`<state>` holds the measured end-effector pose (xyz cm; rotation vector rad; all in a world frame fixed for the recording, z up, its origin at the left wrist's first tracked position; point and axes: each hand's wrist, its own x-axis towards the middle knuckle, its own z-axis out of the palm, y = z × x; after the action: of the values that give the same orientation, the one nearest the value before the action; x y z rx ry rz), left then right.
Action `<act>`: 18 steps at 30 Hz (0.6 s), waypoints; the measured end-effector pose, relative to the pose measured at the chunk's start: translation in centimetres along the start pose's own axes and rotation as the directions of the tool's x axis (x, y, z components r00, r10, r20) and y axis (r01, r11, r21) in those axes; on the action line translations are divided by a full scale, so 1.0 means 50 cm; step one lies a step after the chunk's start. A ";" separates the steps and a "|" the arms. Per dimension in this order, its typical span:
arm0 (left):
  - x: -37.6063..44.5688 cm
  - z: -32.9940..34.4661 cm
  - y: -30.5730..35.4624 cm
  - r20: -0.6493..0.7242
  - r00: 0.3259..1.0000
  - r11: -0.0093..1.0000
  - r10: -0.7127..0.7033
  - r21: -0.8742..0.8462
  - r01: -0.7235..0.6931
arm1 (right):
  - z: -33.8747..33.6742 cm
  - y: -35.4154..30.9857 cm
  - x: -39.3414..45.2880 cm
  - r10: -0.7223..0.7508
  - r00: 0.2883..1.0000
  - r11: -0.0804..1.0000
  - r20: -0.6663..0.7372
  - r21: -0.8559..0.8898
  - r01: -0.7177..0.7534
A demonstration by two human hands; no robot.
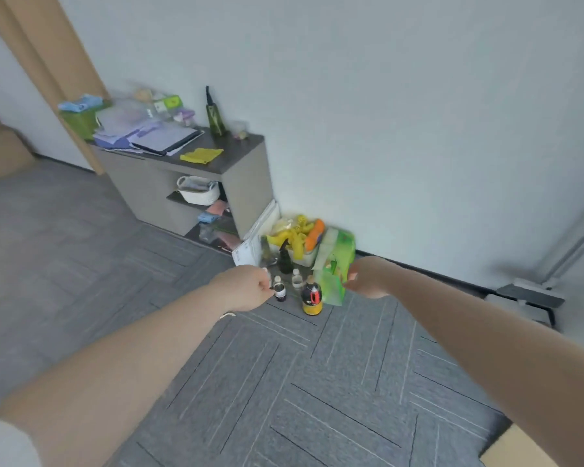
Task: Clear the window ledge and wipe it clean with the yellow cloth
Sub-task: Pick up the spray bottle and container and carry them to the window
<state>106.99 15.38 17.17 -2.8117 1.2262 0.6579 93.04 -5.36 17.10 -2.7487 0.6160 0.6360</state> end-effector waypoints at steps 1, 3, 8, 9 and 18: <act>0.025 -0.018 -0.029 -0.020 0.999 0.999 -0.027 -0.022 0.027 | -0.022 -0.011 0.046 -0.015 1.000 1.000 0.000 -0.013 0.015; 0.062 -0.048 -0.078 -0.052 0.996 0.995 -0.077 -0.066 0.074 | -0.055 -0.035 0.116 -0.043 0.999 0.999 0.001 -0.031 0.043; 0.167 -0.098 -0.227 -0.094 0.978 0.978 -0.188 -0.113 0.177 | -0.132 -0.131 0.322 -0.126 0.991 0.987 0.055 -0.094 0.130; 0.192 -0.109 -0.258 -0.094 0.976 0.976 -0.198 -0.109 0.187 | -0.148 -0.151 0.358 -0.135 0.989 0.985 0.058 -0.100 0.140; 0.538 -0.252 -0.523 -0.090 0.994 0.994 -0.069 -0.093 0.060 | -0.289 -0.263 0.713 -0.024 0.999 0.996 -0.034 -0.081 0.021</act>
<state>146.36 12.63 14.34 -2.9736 1.1407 0.6000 133.24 -10.88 15.00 -2.8432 0.5789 0.6219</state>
